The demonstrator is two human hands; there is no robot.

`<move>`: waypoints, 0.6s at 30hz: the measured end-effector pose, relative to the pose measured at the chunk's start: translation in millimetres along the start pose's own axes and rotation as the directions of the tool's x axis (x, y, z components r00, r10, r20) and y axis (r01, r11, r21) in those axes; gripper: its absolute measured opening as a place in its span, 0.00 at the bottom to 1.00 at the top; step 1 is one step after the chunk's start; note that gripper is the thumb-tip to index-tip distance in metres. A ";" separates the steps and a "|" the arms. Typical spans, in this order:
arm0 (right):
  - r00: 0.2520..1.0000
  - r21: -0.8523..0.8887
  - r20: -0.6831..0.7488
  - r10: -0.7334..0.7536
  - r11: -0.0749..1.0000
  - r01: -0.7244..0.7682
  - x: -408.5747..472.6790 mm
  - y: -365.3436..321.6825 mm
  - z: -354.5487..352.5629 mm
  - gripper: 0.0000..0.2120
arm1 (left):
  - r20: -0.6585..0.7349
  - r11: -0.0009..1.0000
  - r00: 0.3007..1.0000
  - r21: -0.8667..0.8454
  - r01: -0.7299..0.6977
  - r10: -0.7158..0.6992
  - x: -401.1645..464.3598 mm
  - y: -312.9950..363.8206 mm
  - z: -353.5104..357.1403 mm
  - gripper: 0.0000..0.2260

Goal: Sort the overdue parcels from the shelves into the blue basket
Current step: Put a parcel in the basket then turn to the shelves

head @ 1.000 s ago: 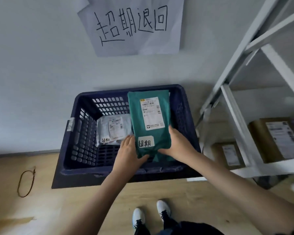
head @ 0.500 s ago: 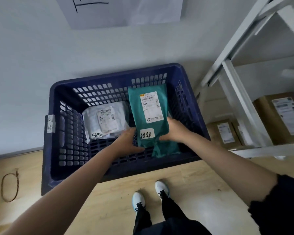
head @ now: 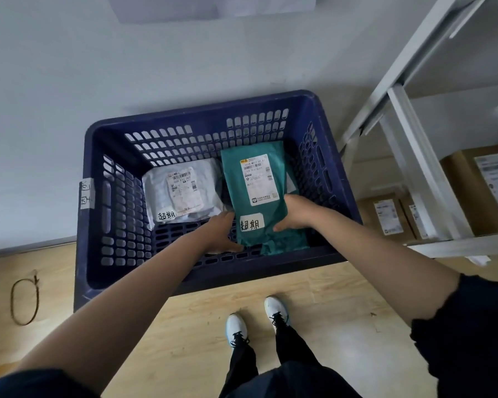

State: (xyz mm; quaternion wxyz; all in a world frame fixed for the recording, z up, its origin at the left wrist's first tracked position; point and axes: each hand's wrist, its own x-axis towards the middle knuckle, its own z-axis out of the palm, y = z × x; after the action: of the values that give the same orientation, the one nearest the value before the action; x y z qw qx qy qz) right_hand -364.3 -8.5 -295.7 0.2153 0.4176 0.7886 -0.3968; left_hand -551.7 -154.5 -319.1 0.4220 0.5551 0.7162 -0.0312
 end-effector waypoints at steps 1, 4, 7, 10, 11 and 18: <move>1.000 0.004 -0.008 -0.009 1.000 0.009 -9.1 -5.0 -4.7 0.34 | -0.010 0.999 1.000 0.036 0.008 -0.008 -2.2 0.1 -1.2 0.44; 0.994 0.026 -0.089 -0.061 0.998 0.063 -32.2 -14.2 -17.7 0.27 | -0.052 0.988 0.998 0.152 0.037 -0.029 -14.9 2.3 -11.1 0.39; 0.958 0.042 -0.264 -0.117 0.990 0.133 -60.3 -29.4 -26.1 0.25 | -0.167 0.992 0.986 0.116 0.043 -0.023 -38.1 13.0 -27.4 0.31; 0.886 -0.017 -0.420 -0.197 0.978 0.209 -90.3 -50.0 -25.8 0.28 | -0.327 0.994 0.945 0.103 0.019 0.015 -73.6 30.1 -43.5 0.31; 0.860 -0.038 -0.459 -0.221 0.972 0.230 -100.3 -57.4 -24.0 0.30 | -0.383 0.995 0.923 0.102 0.010 0.030 -87.1 34.5 -47.4 0.31; 0.736 -0.105 -0.598 -0.318 0.941 0.321 -153.7 -91.2 -4.0 0.30 | -0.645 0.999 0.763 0.014 -0.035 0.036 -177.3 33.7 -59.4 0.28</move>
State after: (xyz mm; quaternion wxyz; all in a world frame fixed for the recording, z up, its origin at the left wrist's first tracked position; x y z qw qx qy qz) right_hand -354.1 -110.9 -149.5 -0.1212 0.3815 0.8742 -0.2749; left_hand -553.0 -247.5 -153.4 0.1503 0.5458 0.8068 0.1691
